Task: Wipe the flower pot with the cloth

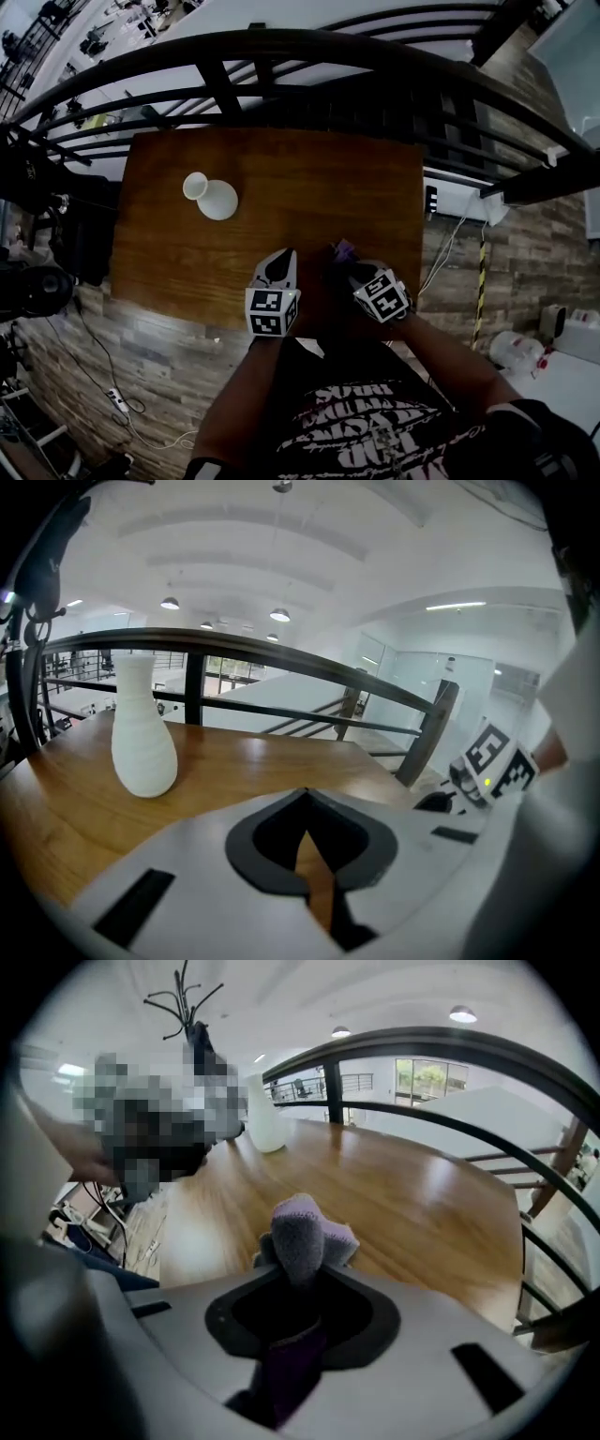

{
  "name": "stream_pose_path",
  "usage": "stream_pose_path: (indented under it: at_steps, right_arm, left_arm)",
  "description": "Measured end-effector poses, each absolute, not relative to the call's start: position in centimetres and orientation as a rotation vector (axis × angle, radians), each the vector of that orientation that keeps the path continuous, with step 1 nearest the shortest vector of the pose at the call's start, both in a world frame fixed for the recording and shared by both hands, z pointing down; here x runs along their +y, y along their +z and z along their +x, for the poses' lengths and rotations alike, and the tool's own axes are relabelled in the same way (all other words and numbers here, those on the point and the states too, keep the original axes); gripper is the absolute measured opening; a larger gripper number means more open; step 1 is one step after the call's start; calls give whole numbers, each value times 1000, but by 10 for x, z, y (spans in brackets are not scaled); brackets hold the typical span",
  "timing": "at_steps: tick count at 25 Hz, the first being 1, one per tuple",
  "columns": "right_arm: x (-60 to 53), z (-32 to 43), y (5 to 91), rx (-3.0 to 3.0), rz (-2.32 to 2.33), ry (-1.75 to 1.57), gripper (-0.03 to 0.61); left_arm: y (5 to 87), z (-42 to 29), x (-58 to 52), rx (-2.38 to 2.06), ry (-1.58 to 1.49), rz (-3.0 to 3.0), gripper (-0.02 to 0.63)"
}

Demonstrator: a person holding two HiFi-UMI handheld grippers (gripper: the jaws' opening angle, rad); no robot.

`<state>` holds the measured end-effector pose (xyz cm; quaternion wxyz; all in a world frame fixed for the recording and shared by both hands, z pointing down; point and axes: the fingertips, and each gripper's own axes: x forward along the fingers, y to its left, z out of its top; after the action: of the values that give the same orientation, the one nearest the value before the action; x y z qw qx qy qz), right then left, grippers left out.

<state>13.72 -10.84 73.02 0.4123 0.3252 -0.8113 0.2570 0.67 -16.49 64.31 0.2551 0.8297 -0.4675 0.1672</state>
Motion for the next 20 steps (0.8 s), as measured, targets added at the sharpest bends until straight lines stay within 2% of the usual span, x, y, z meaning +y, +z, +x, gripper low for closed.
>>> stream_pose_path:
  at_steps: [6, 20]
  right_arm:
    - [-172, 107, 675, -2138, 961, 629, 77]
    - [-259, -41, 592, -2322, 983, 556, 77]
  left_arm:
    - [619, -25, -198, -1290, 410, 2279, -2]
    - [514, -149, -260, -1413, 285, 2421, -2]
